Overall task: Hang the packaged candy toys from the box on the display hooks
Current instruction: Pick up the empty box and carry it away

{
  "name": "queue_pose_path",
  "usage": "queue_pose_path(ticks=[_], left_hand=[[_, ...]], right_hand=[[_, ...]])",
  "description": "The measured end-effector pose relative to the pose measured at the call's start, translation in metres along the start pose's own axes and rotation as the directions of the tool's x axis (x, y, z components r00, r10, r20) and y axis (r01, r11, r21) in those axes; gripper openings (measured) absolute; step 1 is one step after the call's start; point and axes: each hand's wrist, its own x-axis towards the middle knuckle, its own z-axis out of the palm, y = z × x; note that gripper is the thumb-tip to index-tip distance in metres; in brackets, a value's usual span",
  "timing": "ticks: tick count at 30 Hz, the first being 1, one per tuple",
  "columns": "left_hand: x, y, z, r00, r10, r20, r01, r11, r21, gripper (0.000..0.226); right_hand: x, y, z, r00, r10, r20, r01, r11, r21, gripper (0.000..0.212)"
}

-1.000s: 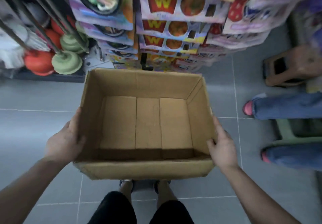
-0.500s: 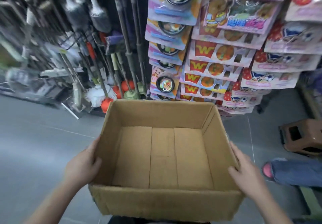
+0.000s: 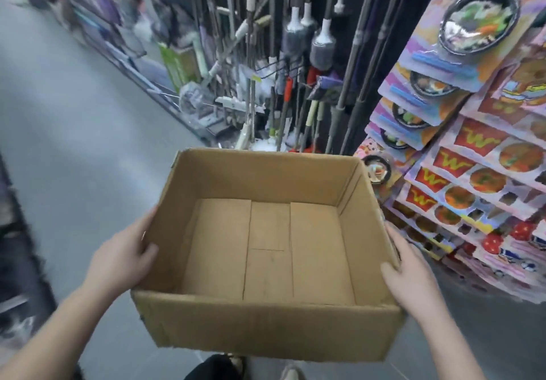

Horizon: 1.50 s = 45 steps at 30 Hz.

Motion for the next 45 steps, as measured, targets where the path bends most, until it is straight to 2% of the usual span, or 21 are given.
queue_pose_path(ticks=[8, 14, 18, 23, 34, 40, 45], left_hand=[[-0.024, -0.076, -0.039, 0.961, -0.246, -0.127, 0.229, 0.964, -0.133, 0.080], [0.004, -0.149, -0.073, 0.910, -0.363, -0.201, 0.340, 0.930, -0.142, 0.078], [0.033, -0.209, -0.100, 0.884, -0.421, -0.203, 0.395, 0.905, -0.155, 0.078], [0.067, -0.276, -0.126, 0.836, -0.523, -0.170, 0.466, 0.837, -0.286, 0.076], [0.176, -0.345, -0.174, 0.769, -0.610, -0.190, 0.541, 0.780, -0.313, 0.080], [0.264, -0.377, -0.188, 0.703, -0.677, -0.220, 0.602, 0.730, -0.323, 0.079], [0.346, -0.396, -0.205, 0.623, -0.741, -0.250, 0.680, 0.671, -0.294, 0.078]], right_hand=[[0.057, -0.119, 0.047, 0.968, -0.235, 0.092, 0.244, 0.964, -0.106, 0.081], [0.095, -0.225, 0.118, 0.943, -0.304, 0.139, 0.321, 0.938, -0.128, 0.082], [0.111, -0.307, 0.167, 0.918, -0.353, 0.180, 0.382, 0.909, -0.166, 0.076], [0.148, -0.408, 0.209, 0.894, -0.394, 0.212, 0.435, 0.877, -0.205, 0.077], [0.223, -0.548, 0.304, 0.872, -0.469, 0.143, 0.490, 0.849, -0.201, 0.075], [0.302, -0.625, 0.365, 0.839, -0.518, 0.165, 0.541, 0.826, -0.159, 0.072], [0.376, -0.690, 0.405, 0.833, -0.505, 0.227, 0.528, 0.847, -0.055, 0.071]])
